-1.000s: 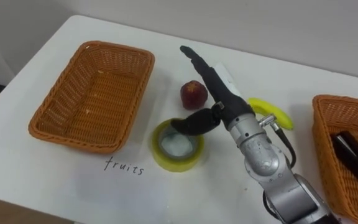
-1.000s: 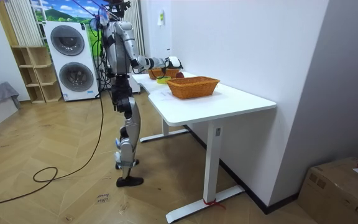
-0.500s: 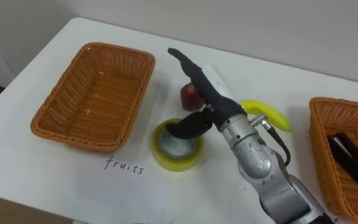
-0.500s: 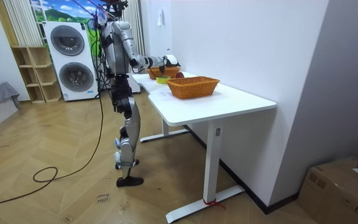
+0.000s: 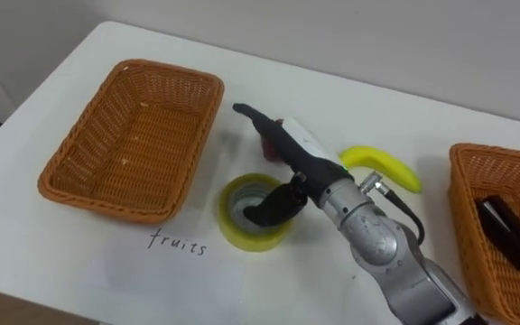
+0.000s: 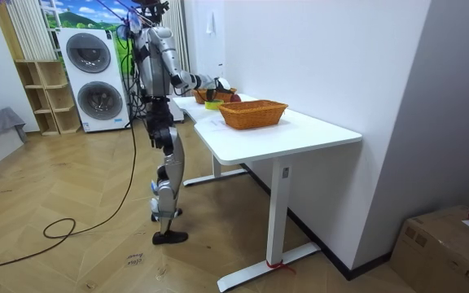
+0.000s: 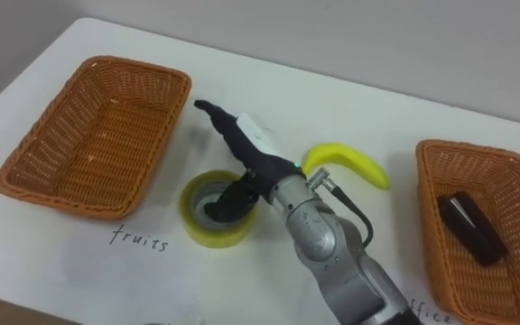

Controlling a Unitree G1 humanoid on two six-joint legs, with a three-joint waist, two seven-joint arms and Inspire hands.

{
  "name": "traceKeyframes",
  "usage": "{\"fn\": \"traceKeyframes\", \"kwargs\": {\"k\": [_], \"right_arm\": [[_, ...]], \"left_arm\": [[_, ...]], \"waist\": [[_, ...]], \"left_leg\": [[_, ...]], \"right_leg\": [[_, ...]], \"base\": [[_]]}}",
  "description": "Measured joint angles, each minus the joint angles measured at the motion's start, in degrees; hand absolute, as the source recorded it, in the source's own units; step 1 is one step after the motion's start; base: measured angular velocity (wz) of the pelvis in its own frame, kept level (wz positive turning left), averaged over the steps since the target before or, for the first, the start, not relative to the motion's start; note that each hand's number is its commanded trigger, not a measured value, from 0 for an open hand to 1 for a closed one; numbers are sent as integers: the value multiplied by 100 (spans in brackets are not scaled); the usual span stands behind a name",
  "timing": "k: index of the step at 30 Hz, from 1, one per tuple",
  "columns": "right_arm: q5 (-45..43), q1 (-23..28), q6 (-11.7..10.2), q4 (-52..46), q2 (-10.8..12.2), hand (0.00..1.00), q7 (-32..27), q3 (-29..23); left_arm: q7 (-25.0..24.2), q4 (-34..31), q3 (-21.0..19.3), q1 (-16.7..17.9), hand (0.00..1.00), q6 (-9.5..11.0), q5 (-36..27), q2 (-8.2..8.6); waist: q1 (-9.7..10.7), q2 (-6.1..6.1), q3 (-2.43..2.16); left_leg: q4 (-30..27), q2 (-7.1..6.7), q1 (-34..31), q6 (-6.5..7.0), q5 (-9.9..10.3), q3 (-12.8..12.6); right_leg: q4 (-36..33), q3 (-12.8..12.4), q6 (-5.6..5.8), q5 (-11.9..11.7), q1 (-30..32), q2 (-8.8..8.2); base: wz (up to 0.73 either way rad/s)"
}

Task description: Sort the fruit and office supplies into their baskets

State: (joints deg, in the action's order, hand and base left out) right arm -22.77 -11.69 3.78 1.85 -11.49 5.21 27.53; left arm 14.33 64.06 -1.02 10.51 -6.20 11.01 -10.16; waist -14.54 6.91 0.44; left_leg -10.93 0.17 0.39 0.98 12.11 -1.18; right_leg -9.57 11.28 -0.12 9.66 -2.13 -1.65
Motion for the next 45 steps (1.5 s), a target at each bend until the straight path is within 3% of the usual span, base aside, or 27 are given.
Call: {"fn": "traceKeyframes", "kwargs": {"k": [4, 14, 36, 41, 45], "right_arm": [[0, -12, -50, 185, 2, 0, -24, 45], [-210, -11, -127, 169, 3, 0, 72, 40], [-210, -16, -171, 192, -78, 0, 325, 52], [-132, 43, 159, 180, -373, 0, 862, 37], [62, 79, 215, 166, -389, 0, 1131, 24]], "left_arm": [[-6, 9, 18, -2, 0, 9, -13, -31], [-36, 6, 16, -24, 0, 1, -3, -136], [-6, -21, 12, -96, 0, -37, 94, -155], [-7, -41, 6, -103, 0, -90, 93, -157], [-32, 4, 3, -132, 0, -97, 93, -161]], "waist": [[1, 60, 30], [5, 52, 26], [11, 14, 8], [4, 19, 5], [5, 46, -14]], "left_leg": [[23, -2, 3, 1, 2, 5], [-1, -2, -71, -6, -2, 22], [-47, -12, -64, -7, -4, 120], [-48, -13, -63, -9, -5, 143], [-48, -2, -70, -22, -13, 132]], "right_leg": [[-10, 39, 2, -2, -21, -5], [-5, 97, 0, -12, 24, 3], [-2, 162, 0, -12, -29, -7], [-8, 152, 0, -12, -35, 0], [-12, 141, -15, -21, -6, 10]], "base": [[0], [1], [1], [1], [-3]]}}
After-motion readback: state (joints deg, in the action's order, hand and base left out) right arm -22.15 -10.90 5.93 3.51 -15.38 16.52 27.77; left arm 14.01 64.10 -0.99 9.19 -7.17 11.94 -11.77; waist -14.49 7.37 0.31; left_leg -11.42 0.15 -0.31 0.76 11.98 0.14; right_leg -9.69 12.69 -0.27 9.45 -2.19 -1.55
